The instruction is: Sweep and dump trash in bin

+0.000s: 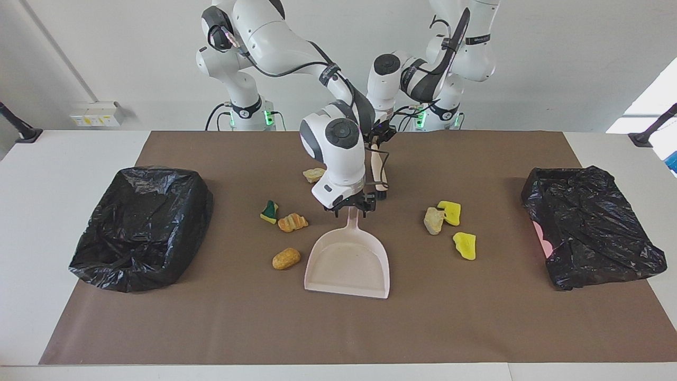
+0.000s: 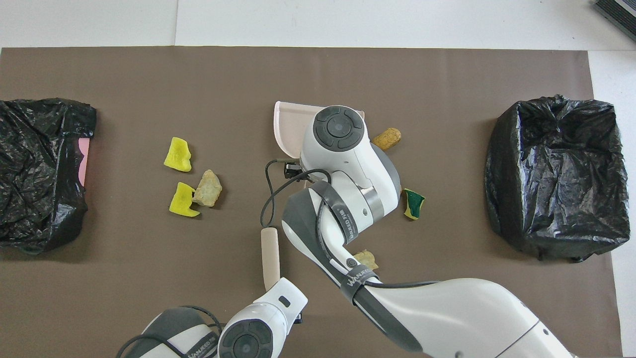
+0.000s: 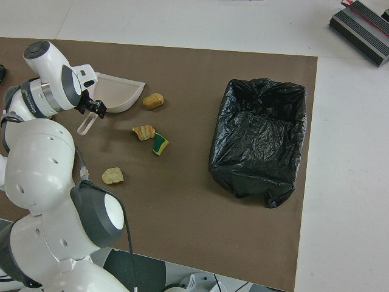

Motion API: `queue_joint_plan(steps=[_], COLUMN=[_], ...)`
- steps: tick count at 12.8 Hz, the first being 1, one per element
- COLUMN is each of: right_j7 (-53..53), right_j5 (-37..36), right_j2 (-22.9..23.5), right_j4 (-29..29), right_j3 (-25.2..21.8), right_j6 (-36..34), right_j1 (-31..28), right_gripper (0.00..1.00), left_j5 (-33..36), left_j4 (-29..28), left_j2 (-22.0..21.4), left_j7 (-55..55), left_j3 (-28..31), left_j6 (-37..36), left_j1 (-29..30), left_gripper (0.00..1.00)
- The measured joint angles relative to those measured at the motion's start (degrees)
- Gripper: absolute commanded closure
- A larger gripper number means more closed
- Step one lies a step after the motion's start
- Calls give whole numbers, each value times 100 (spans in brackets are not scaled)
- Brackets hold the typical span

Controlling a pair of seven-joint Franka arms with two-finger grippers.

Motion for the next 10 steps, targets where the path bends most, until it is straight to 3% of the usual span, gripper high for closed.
queue_joint_plan(steps=[2,3,5,10], right_j7=[1,1,1,1], right_j5=[-7,-8,-26,-273], right_j2=[22,24,23,12], right_j4=[-49,-80,-130,-129], right_j3=[0,0,0,1], right_j6=[-1,-1,-1,-30], right_j1=[34,48,56,160], right_gripper=[28,38,99,100], left_j5=[0,0,0,8], left_j4=[48,128,364,901], left_j2=[-34,-68,-226,-1009], left_j7=[91,189,568,1913], left_j3=[49,79,133,196], left_j6=[-212,-498,-1189,-2809], left_j1=[17,91,427,2027], left_gripper=[100,100,100,100])
